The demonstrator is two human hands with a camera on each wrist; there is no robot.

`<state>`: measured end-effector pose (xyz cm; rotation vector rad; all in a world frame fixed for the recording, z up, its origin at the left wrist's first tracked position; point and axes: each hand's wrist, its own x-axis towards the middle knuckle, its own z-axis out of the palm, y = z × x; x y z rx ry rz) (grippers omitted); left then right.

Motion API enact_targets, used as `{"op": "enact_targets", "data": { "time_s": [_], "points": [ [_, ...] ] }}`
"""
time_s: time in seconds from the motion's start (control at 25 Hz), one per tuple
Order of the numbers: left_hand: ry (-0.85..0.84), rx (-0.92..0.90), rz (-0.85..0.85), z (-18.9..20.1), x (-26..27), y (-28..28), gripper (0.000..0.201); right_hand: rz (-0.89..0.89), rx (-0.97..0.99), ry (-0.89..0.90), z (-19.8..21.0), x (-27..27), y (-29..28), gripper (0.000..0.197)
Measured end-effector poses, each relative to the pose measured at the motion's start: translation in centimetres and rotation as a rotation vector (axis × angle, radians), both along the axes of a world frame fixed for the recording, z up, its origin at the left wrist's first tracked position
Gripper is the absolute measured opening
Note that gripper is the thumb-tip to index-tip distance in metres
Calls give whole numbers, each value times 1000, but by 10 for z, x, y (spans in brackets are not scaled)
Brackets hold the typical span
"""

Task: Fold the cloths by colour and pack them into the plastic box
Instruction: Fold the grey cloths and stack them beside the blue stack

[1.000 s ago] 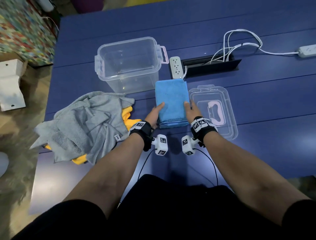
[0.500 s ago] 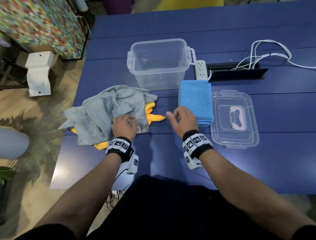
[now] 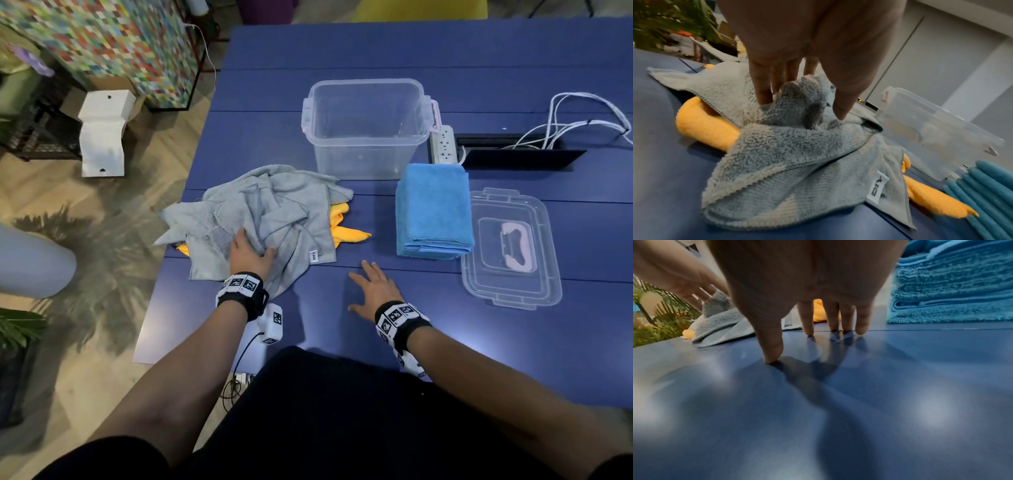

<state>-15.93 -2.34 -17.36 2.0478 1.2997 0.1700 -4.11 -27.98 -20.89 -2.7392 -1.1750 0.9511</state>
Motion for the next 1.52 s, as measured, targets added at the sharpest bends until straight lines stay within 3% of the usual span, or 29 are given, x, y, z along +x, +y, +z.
{"op": "enact_targets", "data": {
  "time_s": [0.16,0.28,0.4,0.48,0.64,0.76,0.8,0.88,1.0,1.04,1.12,1.24,1.36,1.44,1.52],
  "points": [
    [15,26,49,1,4,9,51,-47,-24,33,2,4,20,88],
    [25,29,38,8,7,26,33,-50,101,60,1,-1,40,76],
    [15,-60,35,14,5,54,31,-23,259,88,3,-8,70,73],
    [-35,-106,48,26,2,64,28,3,239,131,3,-9,95,80],
    [-189,82,-47,40,-6,69,17,-14,168,216,6,1,127,90],
    [-208,109,-214,42,-9,57,20,-43,218,297,11,13,131,83],
    [-241,109,-269,44,-8,48,20,-92,268,322,15,16,129,76],
    [-317,104,-362,45,-4,25,18,-358,454,423,24,19,125,54],
    [-434,-154,-494,41,3,-7,21,-875,761,750,30,20,125,12],
    [-430,-278,-535,39,5,-17,24,-1032,782,871,32,21,125,5],
    [-399,-494,-577,34,9,-33,27,-1193,736,970,40,23,117,17],
    [-403,-624,-514,25,10,-45,24,-1007,638,780,45,24,97,15],
    [-416,-694,-247,9,11,-48,25,-1077,701,814,38,18,62,13],
    [-379,-649,-50,0,10,-49,25,-1118,586,743,25,15,36,21],
    [-327,-618,-75,-5,8,-59,23,-1014,431,570,17,9,10,26]
  ]
}}
